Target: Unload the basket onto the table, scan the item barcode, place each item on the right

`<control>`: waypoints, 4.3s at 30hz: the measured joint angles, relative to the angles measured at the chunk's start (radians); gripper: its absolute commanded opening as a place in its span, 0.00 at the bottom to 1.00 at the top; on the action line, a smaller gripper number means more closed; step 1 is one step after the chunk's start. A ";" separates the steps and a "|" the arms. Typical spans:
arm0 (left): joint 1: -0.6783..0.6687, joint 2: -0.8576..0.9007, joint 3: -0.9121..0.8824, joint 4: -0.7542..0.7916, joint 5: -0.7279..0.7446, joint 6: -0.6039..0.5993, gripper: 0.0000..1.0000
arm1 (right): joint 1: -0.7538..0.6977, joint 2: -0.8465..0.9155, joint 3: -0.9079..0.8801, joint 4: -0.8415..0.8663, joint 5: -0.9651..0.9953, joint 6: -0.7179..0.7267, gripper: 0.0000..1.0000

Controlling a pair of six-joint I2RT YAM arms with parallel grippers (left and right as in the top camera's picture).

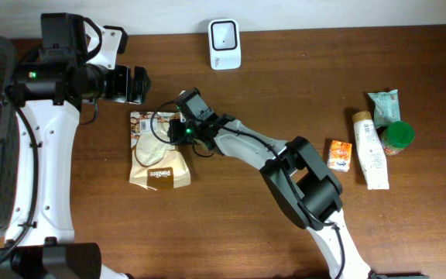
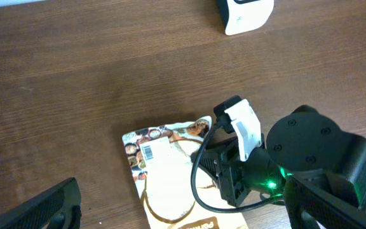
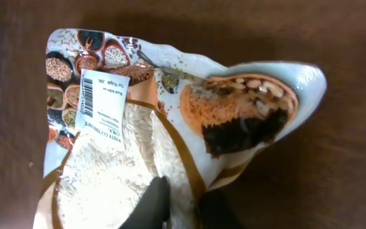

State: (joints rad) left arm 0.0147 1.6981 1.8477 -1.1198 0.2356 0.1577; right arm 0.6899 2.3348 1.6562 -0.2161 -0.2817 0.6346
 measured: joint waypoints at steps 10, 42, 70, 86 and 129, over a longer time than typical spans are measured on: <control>0.000 0.000 0.000 0.000 0.000 0.000 0.99 | -0.217 -0.082 -0.027 -0.368 -0.275 -0.163 0.04; 0.000 0.000 0.000 0.000 0.000 0.000 0.99 | -0.364 -0.225 -0.267 -0.384 -0.299 -0.307 0.46; 0.000 0.000 0.000 0.000 0.000 0.000 0.99 | -0.294 -0.106 -0.246 -0.108 -0.477 -0.094 0.04; 0.000 0.000 0.000 0.000 0.000 0.000 0.99 | -0.456 -0.364 -0.301 -0.180 -0.738 -0.227 0.04; -0.145 0.260 -0.080 0.032 0.230 -0.117 0.25 | -0.486 -0.271 -0.410 -0.235 -0.352 -0.169 0.22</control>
State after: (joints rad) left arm -0.1299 1.9579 1.7679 -1.0878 0.4652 0.0410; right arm 0.2035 2.0636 1.2465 -0.4511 -0.6334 0.4656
